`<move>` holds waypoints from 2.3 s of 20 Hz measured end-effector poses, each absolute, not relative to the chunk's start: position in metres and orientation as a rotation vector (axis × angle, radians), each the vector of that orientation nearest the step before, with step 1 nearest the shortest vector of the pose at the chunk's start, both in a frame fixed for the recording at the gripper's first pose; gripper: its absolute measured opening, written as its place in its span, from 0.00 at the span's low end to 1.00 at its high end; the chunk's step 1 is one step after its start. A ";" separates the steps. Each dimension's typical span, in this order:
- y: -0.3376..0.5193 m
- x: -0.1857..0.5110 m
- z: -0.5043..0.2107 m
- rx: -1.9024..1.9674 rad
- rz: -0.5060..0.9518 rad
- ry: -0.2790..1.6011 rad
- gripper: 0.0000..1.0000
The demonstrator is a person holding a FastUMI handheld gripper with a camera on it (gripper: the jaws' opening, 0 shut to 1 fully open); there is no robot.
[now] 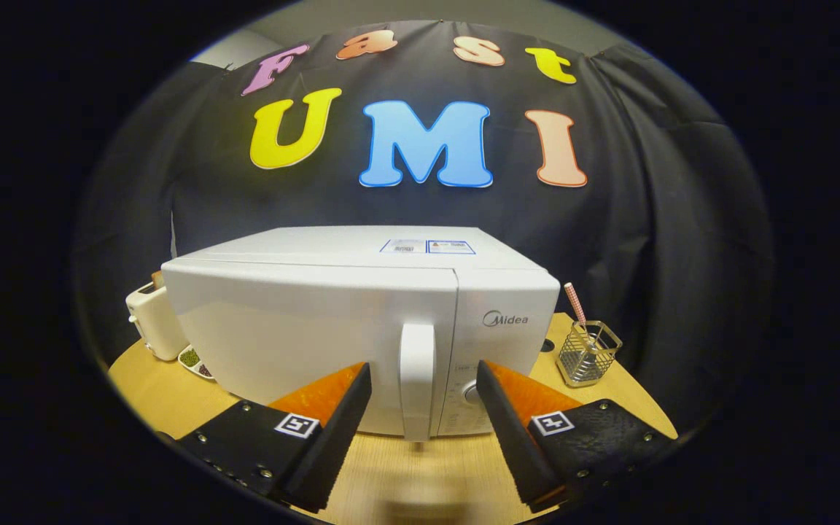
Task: Open the microwave, put the food inside, and close the microwave door.
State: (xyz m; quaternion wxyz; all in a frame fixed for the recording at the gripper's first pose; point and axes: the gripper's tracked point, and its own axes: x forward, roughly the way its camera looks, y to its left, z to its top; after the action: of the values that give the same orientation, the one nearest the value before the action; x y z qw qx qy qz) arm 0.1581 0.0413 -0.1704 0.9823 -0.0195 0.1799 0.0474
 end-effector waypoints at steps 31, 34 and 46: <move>0.056 0.108 -0.182 -0.144 0.088 0.613 0.04; 0.062 0.085 -0.182 -0.115 0.085 0.661 0.04; 0.115 -0.012 -0.180 -0.093 0.166 0.651 0.05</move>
State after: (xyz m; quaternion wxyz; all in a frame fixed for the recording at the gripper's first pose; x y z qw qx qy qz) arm -0.0123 0.1152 -0.1800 0.9430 -0.0455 0.3193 0.0815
